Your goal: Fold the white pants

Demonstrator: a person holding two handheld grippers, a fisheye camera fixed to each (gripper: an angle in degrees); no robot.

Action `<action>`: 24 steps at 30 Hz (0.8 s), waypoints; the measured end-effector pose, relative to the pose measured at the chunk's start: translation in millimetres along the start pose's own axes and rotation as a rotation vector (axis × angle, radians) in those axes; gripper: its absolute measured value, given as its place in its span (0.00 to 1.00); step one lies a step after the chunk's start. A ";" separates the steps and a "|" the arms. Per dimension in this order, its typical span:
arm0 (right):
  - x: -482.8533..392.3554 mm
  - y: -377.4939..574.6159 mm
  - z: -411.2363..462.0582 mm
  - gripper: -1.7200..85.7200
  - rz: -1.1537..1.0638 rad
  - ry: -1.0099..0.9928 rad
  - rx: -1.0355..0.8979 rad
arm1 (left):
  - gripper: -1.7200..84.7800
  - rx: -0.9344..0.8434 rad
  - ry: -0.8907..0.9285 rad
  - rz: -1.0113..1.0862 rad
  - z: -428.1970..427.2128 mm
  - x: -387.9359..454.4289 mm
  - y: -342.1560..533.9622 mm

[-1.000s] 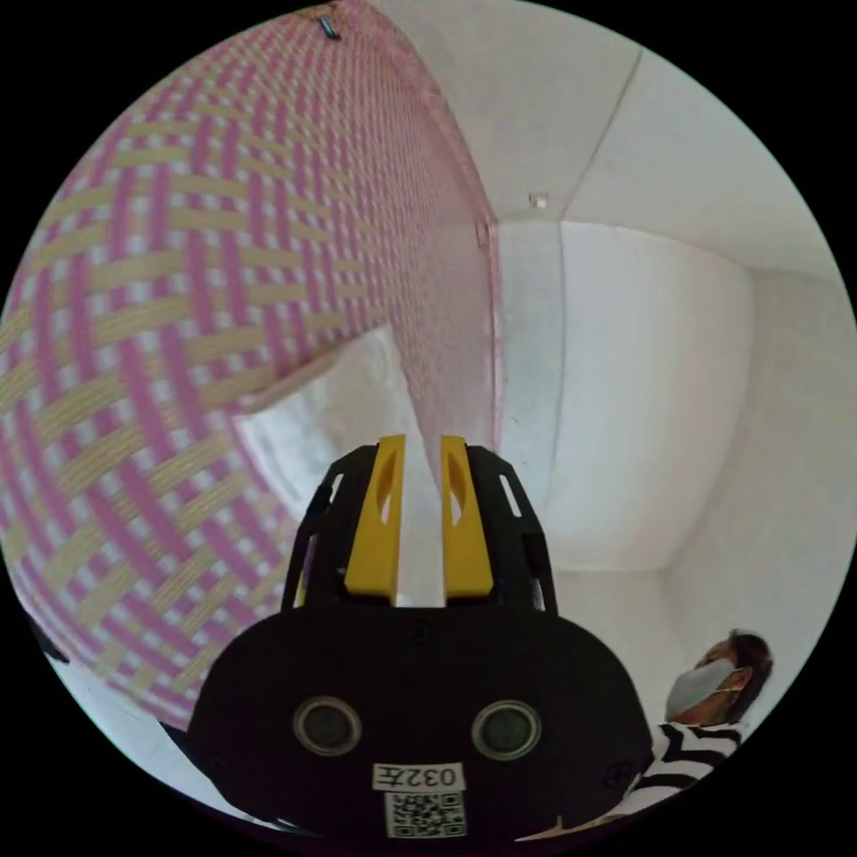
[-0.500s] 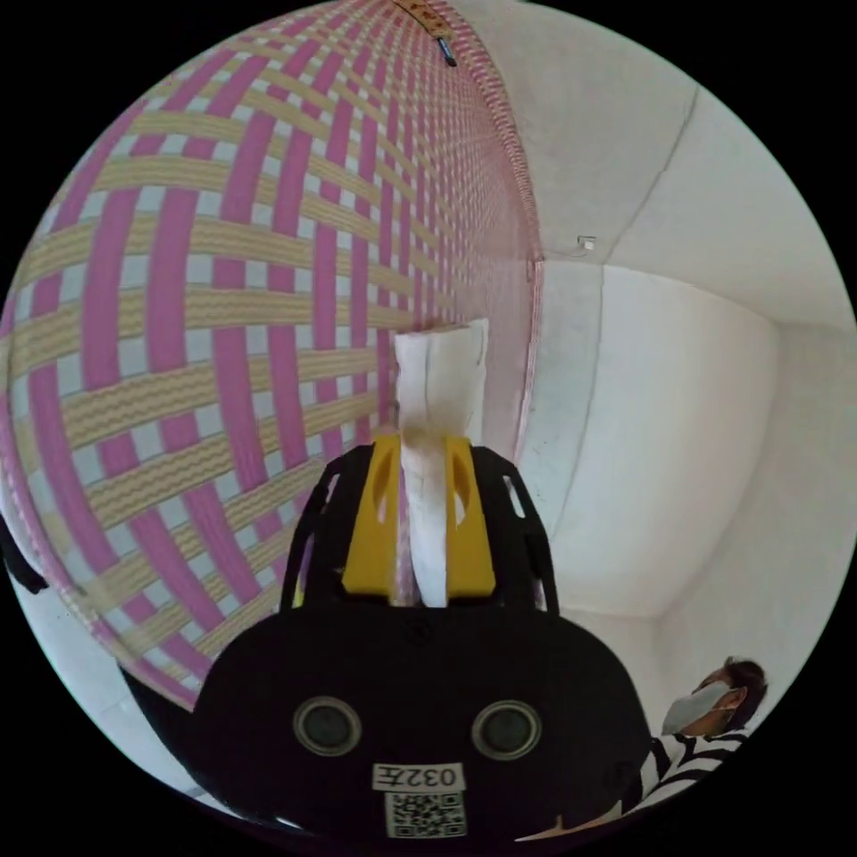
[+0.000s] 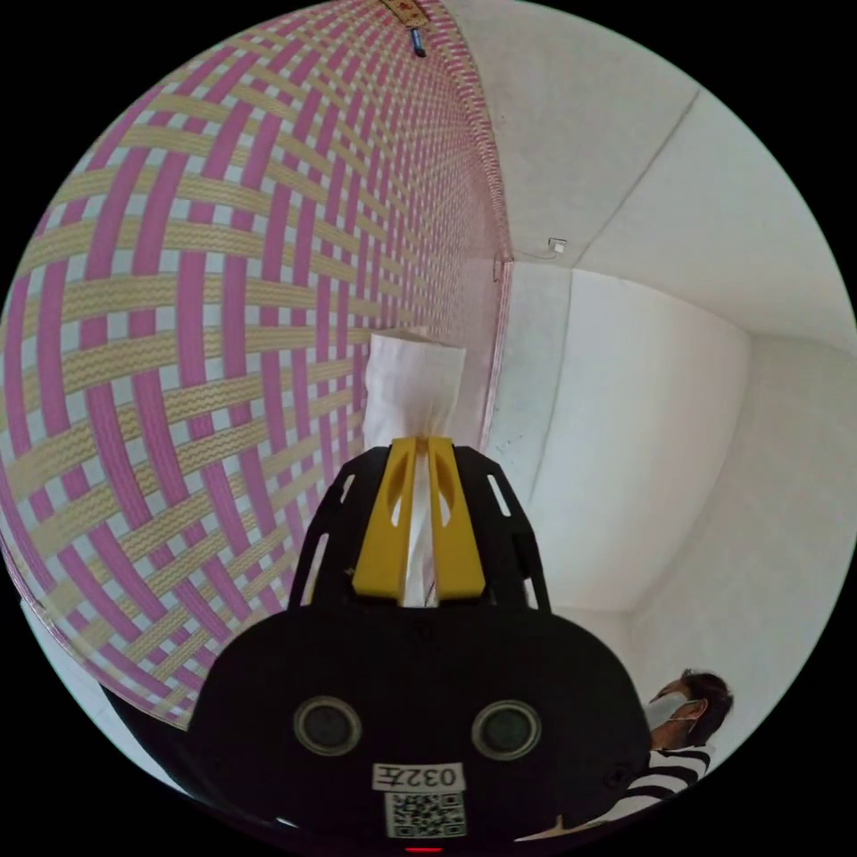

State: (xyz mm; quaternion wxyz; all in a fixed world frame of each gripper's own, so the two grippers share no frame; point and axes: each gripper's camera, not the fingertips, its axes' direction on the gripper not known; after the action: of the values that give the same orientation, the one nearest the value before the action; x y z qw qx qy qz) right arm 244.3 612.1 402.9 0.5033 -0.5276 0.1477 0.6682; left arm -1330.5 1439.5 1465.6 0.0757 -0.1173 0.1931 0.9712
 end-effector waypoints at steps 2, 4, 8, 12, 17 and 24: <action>-11.7 -7.5 -2.9 0.01 -0.052 0.062 0.031 | 0.00 -0.014 -0.013 0.021 0.7 4.8 -3.6; 1.1 -17.8 13.7 0.02 -0.032 0.176 -0.028 | 0.00 -0.020 -0.023 0.009 2.0 1.8 -6.9; 6.8 -28.3 15.0 0.10 -0.045 0.149 0.008 | 0.00 -0.027 0.013 -0.031 0.6 -14.0 -13.5; 12.3 -28.4 7.1 0.16 0.012 0.262 0.017 | 0.00 -0.050 0.020 0.005 -1.3 -18.9 -17.1; 16.8 -44.2 32.8 0.17 -0.025 0.191 -0.074 | 0.03 -0.052 0.182 -0.021 10.5 -41.7 -26.2; 21.9 -73.8 66.2 0.07 0.044 0.056 -0.172 | 0.02 -0.032 0.196 -0.005 35.3 -28.6 -37.1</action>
State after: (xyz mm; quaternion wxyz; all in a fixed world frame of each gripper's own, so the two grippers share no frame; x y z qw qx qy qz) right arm 270.0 704.9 435.2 0.4370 -0.5840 0.1151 0.6743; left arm -1302.9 1484.3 1491.3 0.0568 -0.2132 0.1837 0.9579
